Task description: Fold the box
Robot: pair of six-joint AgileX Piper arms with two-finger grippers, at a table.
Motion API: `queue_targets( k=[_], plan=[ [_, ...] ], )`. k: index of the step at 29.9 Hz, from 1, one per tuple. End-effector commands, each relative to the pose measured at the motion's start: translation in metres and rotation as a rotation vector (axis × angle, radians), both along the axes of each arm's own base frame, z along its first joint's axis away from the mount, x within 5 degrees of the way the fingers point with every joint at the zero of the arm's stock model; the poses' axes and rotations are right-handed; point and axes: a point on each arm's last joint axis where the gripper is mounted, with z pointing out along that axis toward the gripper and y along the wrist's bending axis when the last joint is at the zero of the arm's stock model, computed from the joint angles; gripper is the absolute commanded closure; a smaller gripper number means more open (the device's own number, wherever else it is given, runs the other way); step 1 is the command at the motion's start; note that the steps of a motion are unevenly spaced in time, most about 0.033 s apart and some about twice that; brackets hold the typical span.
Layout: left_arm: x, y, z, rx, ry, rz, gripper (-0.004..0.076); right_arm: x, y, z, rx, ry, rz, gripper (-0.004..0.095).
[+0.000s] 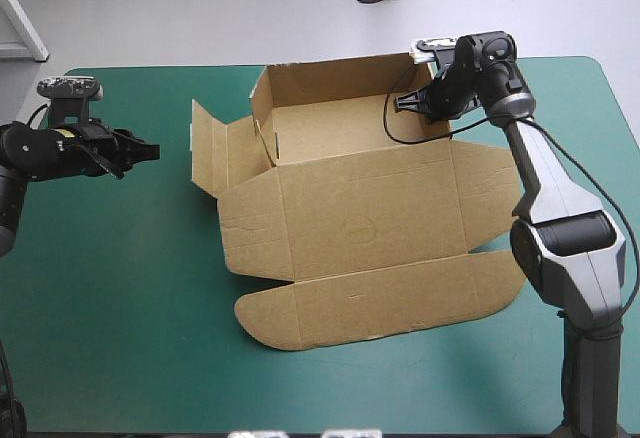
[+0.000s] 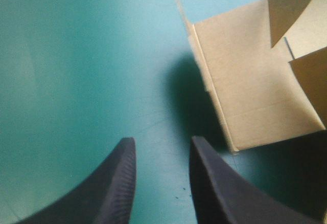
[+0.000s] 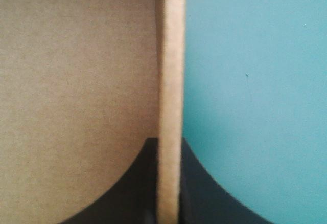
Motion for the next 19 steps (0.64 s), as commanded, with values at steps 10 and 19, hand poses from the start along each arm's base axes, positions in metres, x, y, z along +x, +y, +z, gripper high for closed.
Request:
queue_targets(
  k=[10,19],
  plan=[
    [-0.010,0.050,-0.041,-0.302,-0.144,0.167,0.0641,-0.043,-0.023,0.097,0.097,-0.203,-0.010,0.0927],
    [0.011,0.051,-0.071,-0.577,-0.164,0.053,0.0734,-0.073,-0.023,0.137,0.162,-0.282,0.011,0.0927]
  ],
)
